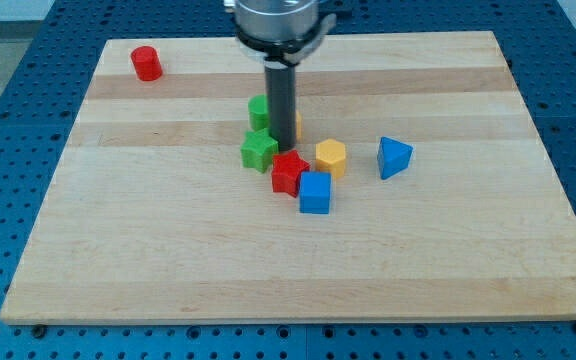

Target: Push the yellow heart top right of the green circle

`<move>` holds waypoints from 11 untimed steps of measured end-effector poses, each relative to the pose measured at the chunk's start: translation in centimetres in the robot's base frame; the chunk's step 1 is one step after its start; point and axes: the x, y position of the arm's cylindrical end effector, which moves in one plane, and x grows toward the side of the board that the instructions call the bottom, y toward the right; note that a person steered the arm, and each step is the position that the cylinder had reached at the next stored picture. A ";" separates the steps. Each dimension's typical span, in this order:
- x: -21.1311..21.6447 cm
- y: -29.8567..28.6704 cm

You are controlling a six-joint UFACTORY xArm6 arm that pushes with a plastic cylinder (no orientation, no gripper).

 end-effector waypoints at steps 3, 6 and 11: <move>-2.0 -0.5; -1.9 2.8; -0.4 5.3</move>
